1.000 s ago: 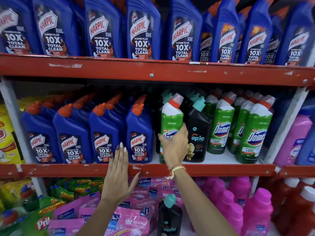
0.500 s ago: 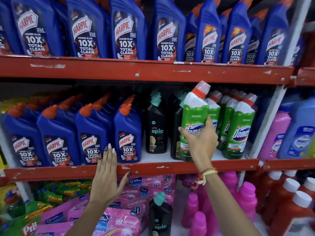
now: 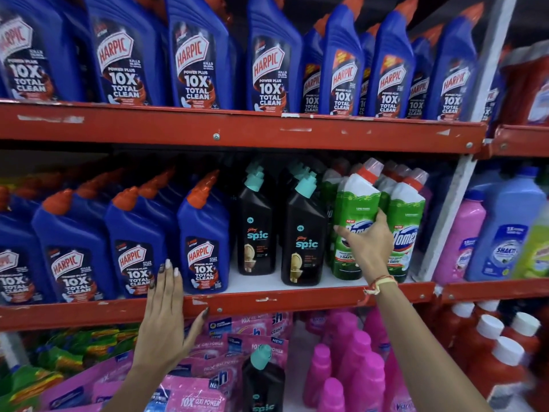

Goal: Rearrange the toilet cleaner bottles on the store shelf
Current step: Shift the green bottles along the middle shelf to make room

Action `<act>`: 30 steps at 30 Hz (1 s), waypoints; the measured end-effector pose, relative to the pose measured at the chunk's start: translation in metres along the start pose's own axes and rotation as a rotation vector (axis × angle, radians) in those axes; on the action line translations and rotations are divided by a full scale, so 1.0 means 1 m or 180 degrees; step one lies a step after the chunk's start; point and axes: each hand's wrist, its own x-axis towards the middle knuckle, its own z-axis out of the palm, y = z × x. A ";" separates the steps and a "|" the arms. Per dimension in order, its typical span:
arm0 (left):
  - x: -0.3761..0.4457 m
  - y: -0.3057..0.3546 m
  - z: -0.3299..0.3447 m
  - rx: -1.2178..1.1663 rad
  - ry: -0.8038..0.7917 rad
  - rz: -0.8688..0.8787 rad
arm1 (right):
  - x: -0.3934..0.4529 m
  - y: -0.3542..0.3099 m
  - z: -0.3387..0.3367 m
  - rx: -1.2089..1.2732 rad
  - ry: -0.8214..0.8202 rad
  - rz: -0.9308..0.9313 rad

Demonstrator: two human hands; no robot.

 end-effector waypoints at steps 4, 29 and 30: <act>0.001 -0.001 0.002 0.0016 -0.0002 -0.0016 | 0.004 0.008 0.006 -0.0016 -0.0089 0.0020; 0.000 0.000 0.008 0.0099 0.0094 -0.0047 | -0.063 0.008 -0.001 0.0055 0.0537 -0.0655; 0.000 0.000 0.007 0.0099 0.0116 -0.0044 | -0.079 0.007 0.001 0.0203 0.0577 -0.0794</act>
